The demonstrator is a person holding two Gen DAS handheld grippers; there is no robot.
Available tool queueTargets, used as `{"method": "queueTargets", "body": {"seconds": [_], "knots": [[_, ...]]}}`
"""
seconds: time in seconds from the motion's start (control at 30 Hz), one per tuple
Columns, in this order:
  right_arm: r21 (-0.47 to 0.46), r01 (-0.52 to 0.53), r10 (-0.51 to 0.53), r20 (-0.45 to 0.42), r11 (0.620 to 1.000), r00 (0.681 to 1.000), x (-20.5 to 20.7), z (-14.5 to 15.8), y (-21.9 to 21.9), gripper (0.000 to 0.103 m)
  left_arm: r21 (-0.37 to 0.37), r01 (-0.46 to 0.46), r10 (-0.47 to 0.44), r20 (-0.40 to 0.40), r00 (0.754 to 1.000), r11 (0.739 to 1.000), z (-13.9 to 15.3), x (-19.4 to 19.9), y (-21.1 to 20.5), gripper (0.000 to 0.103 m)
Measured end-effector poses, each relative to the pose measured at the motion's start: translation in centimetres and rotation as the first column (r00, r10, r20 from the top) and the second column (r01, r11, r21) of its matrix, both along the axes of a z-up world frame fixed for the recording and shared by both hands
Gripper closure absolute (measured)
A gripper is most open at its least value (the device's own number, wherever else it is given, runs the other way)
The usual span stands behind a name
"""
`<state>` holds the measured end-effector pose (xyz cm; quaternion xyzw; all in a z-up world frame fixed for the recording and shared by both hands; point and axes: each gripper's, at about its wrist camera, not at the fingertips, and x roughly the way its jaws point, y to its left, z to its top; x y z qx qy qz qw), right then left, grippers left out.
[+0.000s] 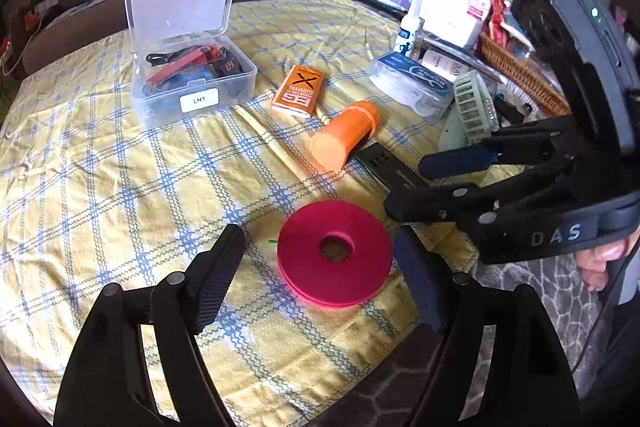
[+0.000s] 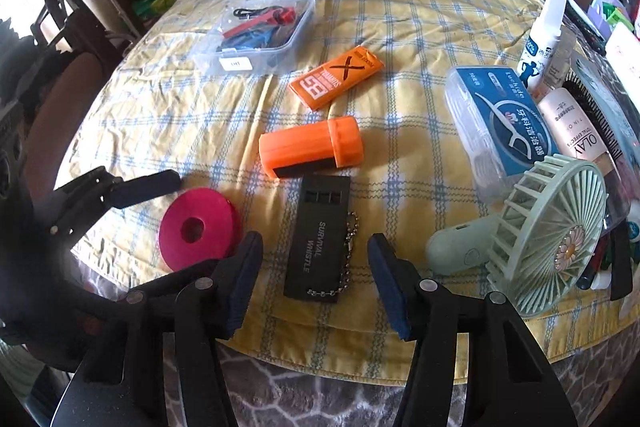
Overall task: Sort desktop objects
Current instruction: 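Grasp the red tape roll with the left gripper while the right grasps the black whistle, then place the black whistle in the clear box with the right gripper while the left holds the roll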
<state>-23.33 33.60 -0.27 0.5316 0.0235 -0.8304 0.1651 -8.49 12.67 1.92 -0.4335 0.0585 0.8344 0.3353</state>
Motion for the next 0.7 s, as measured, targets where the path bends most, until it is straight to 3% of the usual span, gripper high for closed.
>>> {"method": "queueTargets", "body": {"seconds": [0.1, 0.13, 0.4, 0.57, 0.7], "knots": [[0.055, -0.011, 0.012, -0.026, 0.998, 1.0, 0.1, 0.1, -0.4, 0.076, 0.004, -0.003, 0.003, 0.004, 1.0, 1.0, -0.1, -0.3, -0.1, 0.036], [0.048, -0.015, 0.016, -0.028, 0.999, 0.999, 0.1, 0.2, -0.4, 0.076, 0.01, -0.001, 0.001, 0.005, 1.0, 1.0, 0.0, -0.3, -0.2, 0.045], [0.021, -0.033, 0.034, -0.062, 0.999, 0.998, 0.7, 2.7, -0.3, 0.076, 0.112, -0.063, 0.065, -0.011, 0.998, 0.992, 2.1, -1.0, -2.3, 0.047], [-0.104, -0.023, 0.011, -0.115, 0.994, 0.993, 0.7, 6.4, 0.7, 0.076, 0.123, -0.115, 0.124, -0.067, 0.99, 0.986, 5.0, -4.7, -3.9, 0.047], [-0.204, -0.059, 0.032, -0.132, 0.977, 0.991, -1.9, 8.8, 0.0, 0.076, 0.09, -0.128, 0.136, -0.085, 0.987, 0.988, 5.8, -9.3, -3.7, 0.047]]}}
